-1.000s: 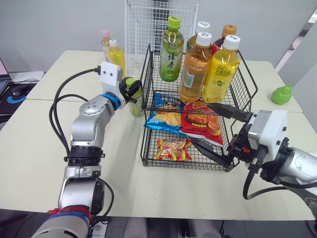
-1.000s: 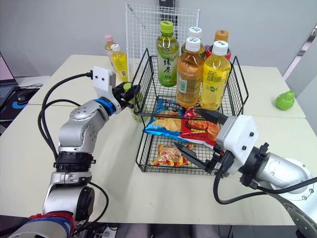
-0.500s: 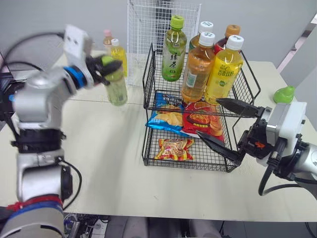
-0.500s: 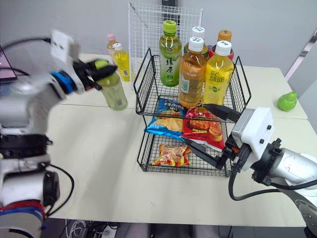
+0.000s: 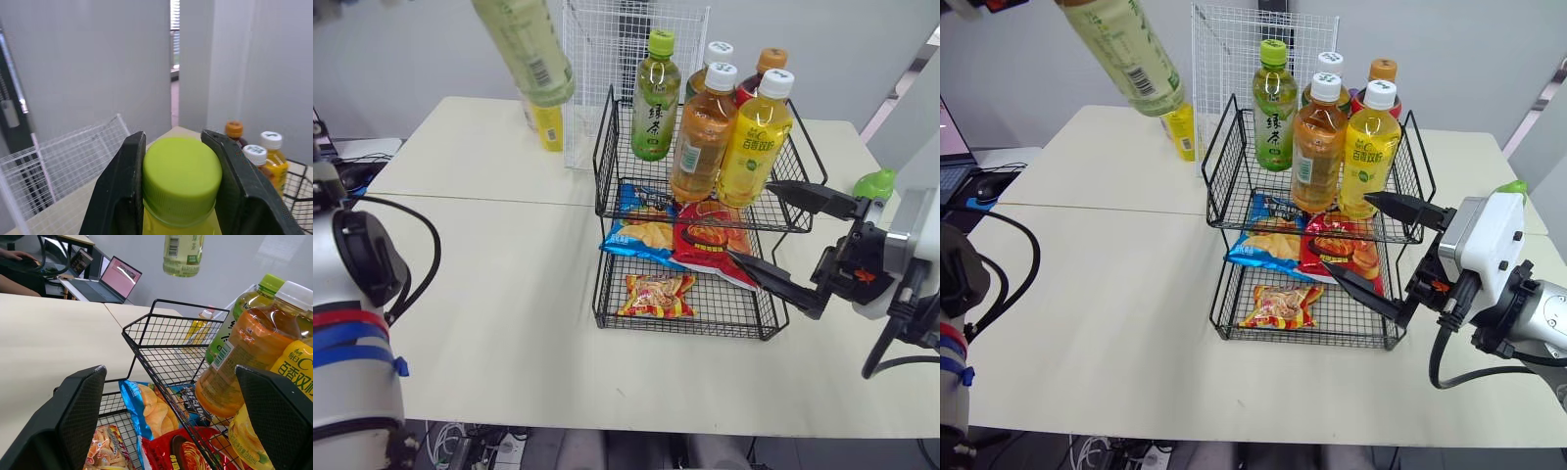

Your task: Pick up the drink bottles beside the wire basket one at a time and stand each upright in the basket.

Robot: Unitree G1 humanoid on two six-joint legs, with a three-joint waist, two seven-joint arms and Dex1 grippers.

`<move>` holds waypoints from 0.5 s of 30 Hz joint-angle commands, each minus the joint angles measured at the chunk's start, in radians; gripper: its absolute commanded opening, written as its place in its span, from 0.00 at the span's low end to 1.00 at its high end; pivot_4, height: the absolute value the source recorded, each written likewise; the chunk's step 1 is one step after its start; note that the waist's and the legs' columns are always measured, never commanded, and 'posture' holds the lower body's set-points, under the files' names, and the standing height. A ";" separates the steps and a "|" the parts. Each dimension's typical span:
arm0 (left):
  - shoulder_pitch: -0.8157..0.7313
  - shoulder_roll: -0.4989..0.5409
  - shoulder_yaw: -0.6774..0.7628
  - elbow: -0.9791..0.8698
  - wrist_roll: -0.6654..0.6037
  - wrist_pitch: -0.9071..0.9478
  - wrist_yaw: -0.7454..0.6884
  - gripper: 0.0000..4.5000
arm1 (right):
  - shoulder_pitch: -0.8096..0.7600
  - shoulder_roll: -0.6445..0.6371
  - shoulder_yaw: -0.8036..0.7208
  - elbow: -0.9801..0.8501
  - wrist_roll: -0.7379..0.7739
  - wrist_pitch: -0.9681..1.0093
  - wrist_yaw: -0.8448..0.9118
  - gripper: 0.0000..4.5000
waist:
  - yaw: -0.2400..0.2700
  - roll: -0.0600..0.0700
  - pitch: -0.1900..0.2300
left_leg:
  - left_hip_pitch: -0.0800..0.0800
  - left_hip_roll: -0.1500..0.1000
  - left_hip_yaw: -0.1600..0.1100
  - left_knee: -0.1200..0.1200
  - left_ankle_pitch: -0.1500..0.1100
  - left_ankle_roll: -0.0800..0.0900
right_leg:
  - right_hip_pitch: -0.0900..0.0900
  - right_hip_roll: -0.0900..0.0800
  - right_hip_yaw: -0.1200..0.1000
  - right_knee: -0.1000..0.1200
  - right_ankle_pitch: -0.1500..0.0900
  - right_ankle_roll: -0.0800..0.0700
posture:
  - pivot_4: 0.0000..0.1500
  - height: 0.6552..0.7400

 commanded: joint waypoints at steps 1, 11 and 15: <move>-0.103 -0.042 -0.020 0.017 -0.028 0.026 -0.073 0.31 | -0.002 -0.012 -0.027 -0.012 0.007 -0.025 0.008 1.00 | 0.000 0.000 0.000 | 0.000 0.000 0.000 0.000 0.000 0.000 | 0.000 0.000 0.000 0.000 0.000 0.000 | 1.00 0.95; -0.004 -0.197 -0.117 0.021 0.068 -0.138 -0.110 0.31 | -0.025 -0.015 -0.010 -0.003 -0.009 -0.025 0.001 1.00 | -0.009 0.002 0.001 | 0.001 0.001 0.003 -0.002 0.000 0.000 | -0.002 0.001 0.003 0.001 0.001 -0.002 | 1.00 0.95; 0.052 -0.236 -0.131 0.015 0.096 -0.198 -0.104 0.31 | -0.034 -0.015 -0.005 -0.004 -0.008 -0.020 -0.008 1.00 | -0.009 0.002 0.001 | 0.000 0.000 0.003 -0.002 0.000 0.000 | -0.002 0.000 0.003 0.001 0.001 -0.003 | 1.00 0.95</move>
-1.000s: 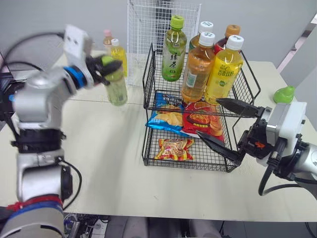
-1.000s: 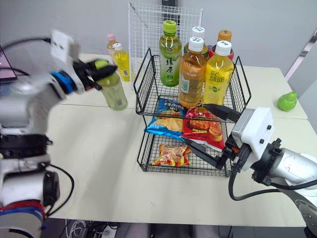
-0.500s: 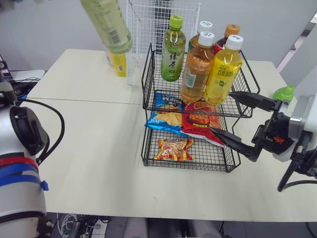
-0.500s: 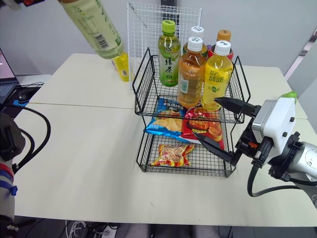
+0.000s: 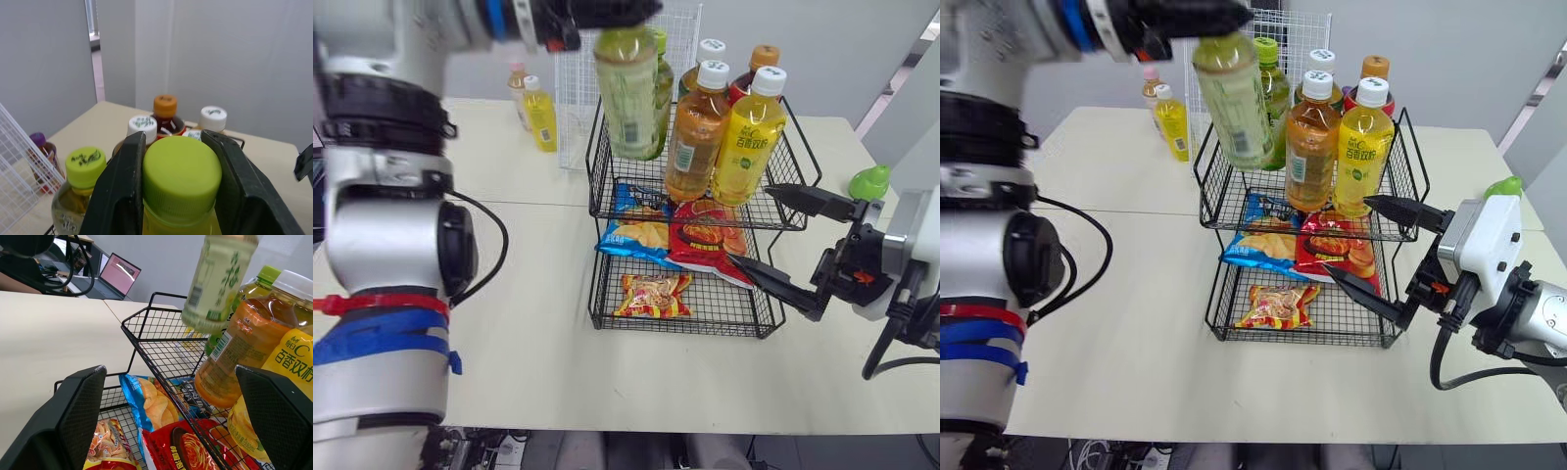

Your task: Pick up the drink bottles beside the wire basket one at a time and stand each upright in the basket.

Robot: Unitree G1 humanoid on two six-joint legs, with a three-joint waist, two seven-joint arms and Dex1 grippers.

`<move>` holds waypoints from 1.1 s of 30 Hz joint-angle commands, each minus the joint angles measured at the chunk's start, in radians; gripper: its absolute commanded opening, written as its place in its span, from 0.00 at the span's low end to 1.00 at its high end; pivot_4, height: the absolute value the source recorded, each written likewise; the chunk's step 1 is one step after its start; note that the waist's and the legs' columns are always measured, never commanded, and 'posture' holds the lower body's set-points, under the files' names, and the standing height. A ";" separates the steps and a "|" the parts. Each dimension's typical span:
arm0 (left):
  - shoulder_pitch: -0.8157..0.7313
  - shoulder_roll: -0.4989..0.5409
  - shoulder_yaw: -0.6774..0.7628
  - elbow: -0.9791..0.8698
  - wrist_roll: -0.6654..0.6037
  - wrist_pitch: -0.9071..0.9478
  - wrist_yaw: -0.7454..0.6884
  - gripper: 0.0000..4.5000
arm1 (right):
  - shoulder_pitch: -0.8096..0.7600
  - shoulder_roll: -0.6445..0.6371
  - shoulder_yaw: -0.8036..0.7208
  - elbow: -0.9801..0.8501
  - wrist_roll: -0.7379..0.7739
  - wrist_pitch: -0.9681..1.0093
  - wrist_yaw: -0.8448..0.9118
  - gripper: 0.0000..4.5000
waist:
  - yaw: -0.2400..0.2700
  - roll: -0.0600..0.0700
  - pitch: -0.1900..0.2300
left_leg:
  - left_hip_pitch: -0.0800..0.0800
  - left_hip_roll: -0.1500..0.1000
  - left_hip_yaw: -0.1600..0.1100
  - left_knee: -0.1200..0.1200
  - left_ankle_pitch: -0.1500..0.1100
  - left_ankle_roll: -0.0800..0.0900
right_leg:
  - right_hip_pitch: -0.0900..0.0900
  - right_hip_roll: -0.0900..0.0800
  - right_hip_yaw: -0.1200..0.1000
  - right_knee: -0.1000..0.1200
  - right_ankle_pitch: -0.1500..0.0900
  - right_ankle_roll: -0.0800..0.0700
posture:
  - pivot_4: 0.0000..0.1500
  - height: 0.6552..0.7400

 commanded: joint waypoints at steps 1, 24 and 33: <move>-0.008 -0.009 0.017 -0.042 0.010 -0.061 0.000 0.31 | -0.012 -0.015 -0.015 -0.013 0.001 -0.015 -0.011 1.00 | 0.000 0.000 0.000 | 0.000 0.000 0.000 0.000 0.000 0.000 | 0.000 0.000 0.000 0.000 0.000 0.000 | 1.00 0.95; 0.058 -0.034 -0.004 -0.016 0.060 -0.132 -0.080 0.64 | 0.004 -0.030 -0.018 -0.020 0.000 -0.011 -0.028 1.00 | 0.002 0.000 0.000 | 0.000 0.000 0.000 0.001 0.000 0.000 | 0.001 0.000 0.000 0.000 0.001 -0.001 | 1.00 0.95; 0.063 -0.019 0.016 -0.101 0.042 -0.105 -0.078 0.99 | 0.012 -0.036 -0.034 -0.019 -0.012 -0.020 -0.023 1.00 | 0.002 0.000 0.000 | 0.000 0.000 0.000 0.001 0.000 0.000 | 0.001 0.000 0.000 0.001 0.000 -0.001 | 1.00 0.95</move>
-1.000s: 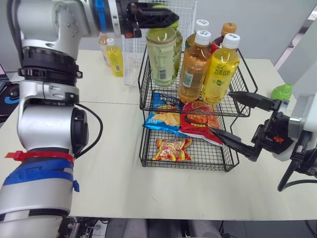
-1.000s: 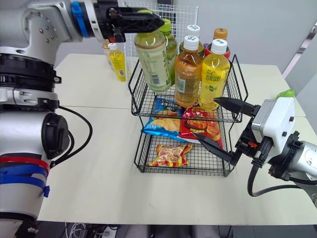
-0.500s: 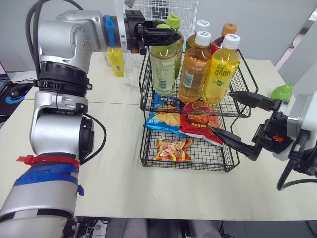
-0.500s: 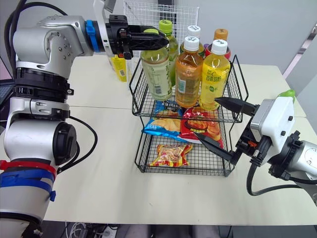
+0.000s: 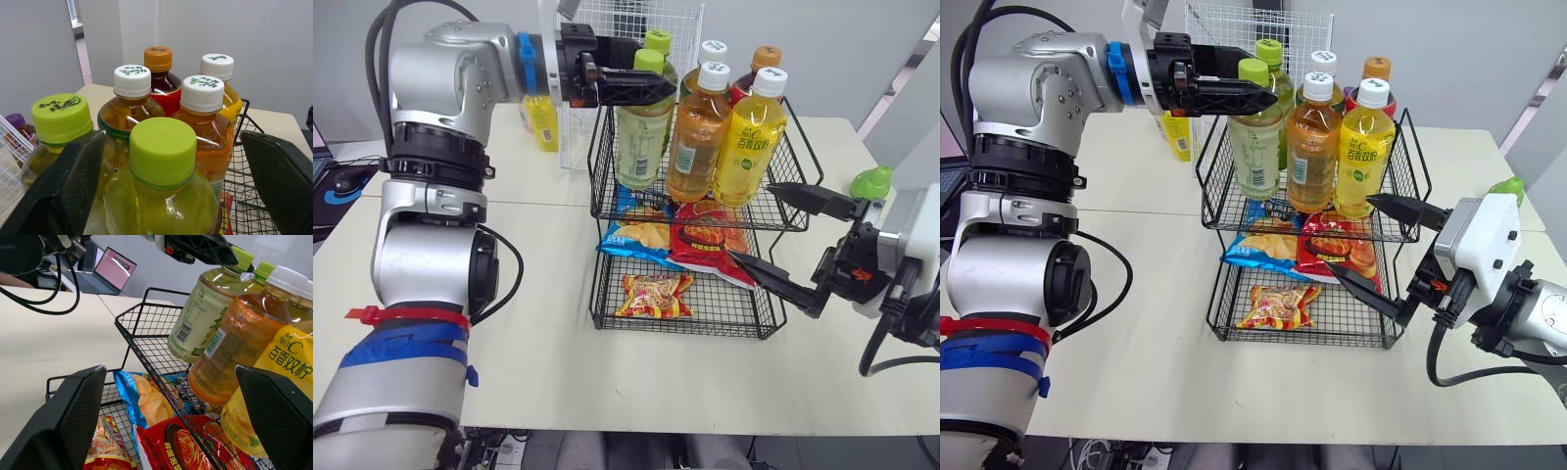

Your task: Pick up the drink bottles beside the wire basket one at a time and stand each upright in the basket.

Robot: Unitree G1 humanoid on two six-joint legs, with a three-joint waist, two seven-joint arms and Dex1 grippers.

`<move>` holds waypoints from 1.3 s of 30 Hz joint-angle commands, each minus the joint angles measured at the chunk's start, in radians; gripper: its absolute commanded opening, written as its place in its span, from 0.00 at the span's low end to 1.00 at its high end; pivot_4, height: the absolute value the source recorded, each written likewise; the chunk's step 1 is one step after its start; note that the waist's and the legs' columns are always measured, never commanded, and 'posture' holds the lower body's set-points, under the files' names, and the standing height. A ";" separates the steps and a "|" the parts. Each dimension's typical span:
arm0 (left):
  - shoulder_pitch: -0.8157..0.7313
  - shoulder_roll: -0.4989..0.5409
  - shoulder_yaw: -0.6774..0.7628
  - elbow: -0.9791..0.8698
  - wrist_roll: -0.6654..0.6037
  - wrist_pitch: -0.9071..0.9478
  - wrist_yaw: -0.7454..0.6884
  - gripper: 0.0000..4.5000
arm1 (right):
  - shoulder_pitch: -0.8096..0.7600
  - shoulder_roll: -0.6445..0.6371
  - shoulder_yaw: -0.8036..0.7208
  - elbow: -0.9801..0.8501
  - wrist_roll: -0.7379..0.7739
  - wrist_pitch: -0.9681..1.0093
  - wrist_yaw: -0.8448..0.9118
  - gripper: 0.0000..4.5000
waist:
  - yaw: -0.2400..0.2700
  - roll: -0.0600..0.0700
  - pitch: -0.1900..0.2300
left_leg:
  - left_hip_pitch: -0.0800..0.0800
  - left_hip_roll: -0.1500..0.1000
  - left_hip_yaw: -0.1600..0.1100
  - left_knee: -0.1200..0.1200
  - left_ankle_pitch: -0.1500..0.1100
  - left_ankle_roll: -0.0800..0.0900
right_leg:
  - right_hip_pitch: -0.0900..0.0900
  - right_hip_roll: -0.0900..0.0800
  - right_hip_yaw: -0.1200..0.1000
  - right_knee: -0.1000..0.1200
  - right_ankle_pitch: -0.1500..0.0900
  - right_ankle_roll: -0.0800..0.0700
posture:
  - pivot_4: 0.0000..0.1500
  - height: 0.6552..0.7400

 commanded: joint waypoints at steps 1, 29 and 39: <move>-0.027 0.025 0.035 -0.097 -0.018 0.018 0.024 0.99 | -0.010 -0.016 -0.042 -0.015 0.003 -0.022 0.005 1.00 | 0.000 0.000 0.000 | 0.000 0.000 0.000 0.000 0.000 0.000 | 0.000 0.000 0.000 0.000 0.000 0.000 | 1.00 0.95; 0.757 0.181 0.361 -0.240 0.155 -0.473 0.686 0.99 | -0.051 0.040 -0.090 0.702 -0.494 -0.424 0.083 1.00 | 0.004 0.001 -0.004 | 0.002 0.000 0.001 0.000 0.000 0.000 | 0.002 -0.002 0.000 0.000 0.001 -0.001 | 1.00 0.95; 0.952 -0.005 0.424 -0.237 0.116 -0.556 0.897 0.99 | -0.045 0.300 0.031 1.136 -0.831 -0.817 -0.163 1.00 | 0.005 0.002 -0.005 | 0.003 0.000 0.002 0.001 0.000 0.000 | 0.001 -0.002 0.001 0.003 0.001 -0.001 | 1.00 0.95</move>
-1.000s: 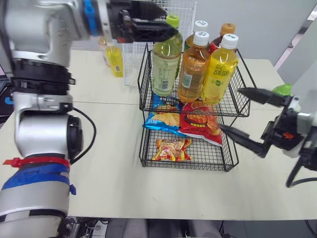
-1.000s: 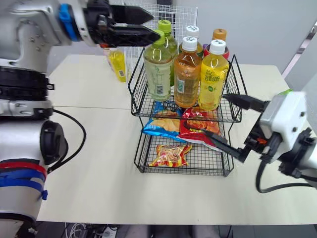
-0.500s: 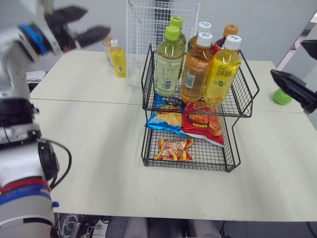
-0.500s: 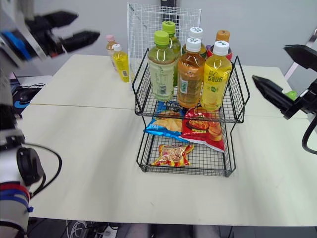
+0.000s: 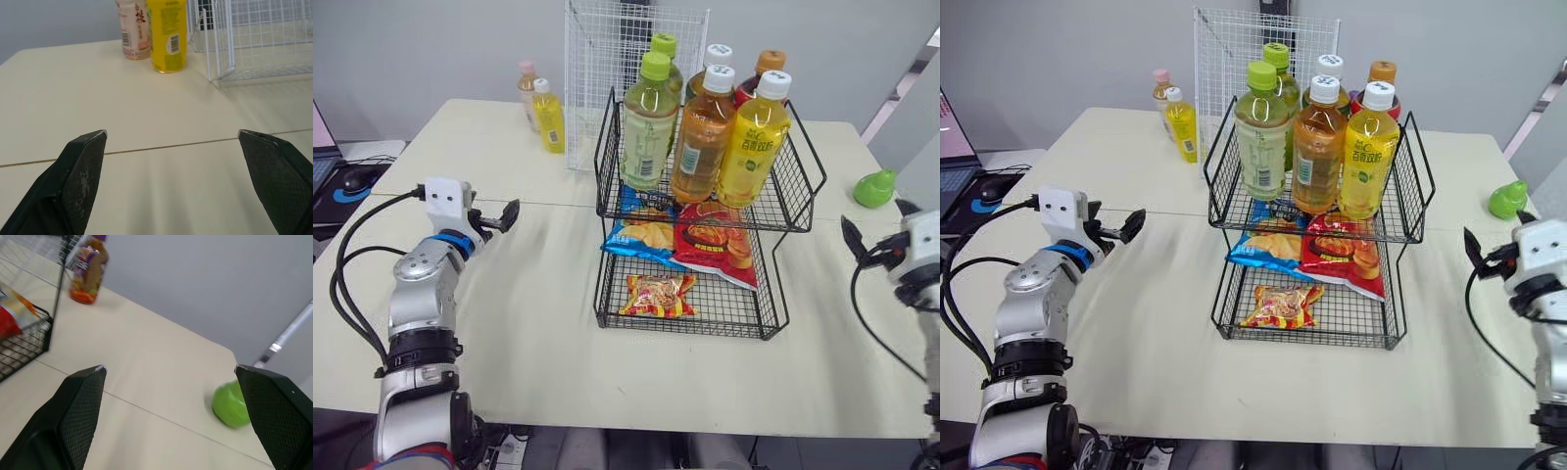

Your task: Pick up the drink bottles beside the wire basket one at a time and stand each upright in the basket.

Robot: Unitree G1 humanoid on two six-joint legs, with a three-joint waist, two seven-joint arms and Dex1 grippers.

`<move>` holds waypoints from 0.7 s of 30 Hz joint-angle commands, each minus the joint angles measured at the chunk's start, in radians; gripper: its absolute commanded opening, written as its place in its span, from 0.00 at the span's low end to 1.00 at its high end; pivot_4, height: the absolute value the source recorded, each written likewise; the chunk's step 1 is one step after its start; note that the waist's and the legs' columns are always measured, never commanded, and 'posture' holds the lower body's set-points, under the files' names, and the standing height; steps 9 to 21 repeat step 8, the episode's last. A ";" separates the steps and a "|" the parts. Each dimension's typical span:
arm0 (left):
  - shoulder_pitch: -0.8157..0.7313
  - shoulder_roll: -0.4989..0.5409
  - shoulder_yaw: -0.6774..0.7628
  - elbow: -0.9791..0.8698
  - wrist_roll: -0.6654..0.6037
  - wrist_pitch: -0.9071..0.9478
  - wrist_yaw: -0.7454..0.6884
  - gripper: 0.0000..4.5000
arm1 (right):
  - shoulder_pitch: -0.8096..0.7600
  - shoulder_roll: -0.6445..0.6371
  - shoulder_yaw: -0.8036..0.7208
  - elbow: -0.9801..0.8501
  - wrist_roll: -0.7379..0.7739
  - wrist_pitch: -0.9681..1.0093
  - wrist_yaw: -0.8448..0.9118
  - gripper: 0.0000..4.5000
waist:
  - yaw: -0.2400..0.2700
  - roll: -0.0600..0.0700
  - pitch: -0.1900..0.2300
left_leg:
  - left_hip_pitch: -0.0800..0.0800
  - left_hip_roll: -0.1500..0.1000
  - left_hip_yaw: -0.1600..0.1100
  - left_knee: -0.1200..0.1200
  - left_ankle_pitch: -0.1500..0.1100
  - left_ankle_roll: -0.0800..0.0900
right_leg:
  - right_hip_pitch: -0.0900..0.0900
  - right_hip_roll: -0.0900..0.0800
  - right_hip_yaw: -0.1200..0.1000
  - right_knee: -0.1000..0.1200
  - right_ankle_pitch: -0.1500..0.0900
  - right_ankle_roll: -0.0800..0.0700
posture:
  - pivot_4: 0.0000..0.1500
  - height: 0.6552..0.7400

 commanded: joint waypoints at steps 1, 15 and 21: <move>0.017 -0.011 0.032 -0.031 -0.019 -0.041 0.041 0.99 | -0.019 0.022 0.000 0.076 -0.072 -0.120 -0.075 1.00 | -0.001 0.001 -0.001 | 0.000 0.000 0.000 0.000 0.000 0.000 | 0.000 0.000 0.000 0.000 0.000 0.000 | 1.00 0.95; 0.050 -0.020 0.010 -0.017 -0.027 -0.060 0.014 0.99 | -0.056 0.036 0.017 0.147 -0.094 -0.152 -0.097 1.00 | -0.004 0.002 -0.001 | 0.002 0.000 0.001 -0.001 0.000 0.000 | 0.002 0.000 0.001 0.000 0.000 0.000 | 1.00 0.95; 0.050 -0.020 0.010 -0.017 -0.027 -0.060 0.014 0.99 | -0.056 0.036 0.017 0.147 -0.094 -0.152 -0.097 1.00 | -0.004 0.002 -0.001 | 0.002 0.000 0.001 -0.001 0.000 0.000 | 0.002 0.000 0.001 0.000 0.000 0.000 | 1.00 0.95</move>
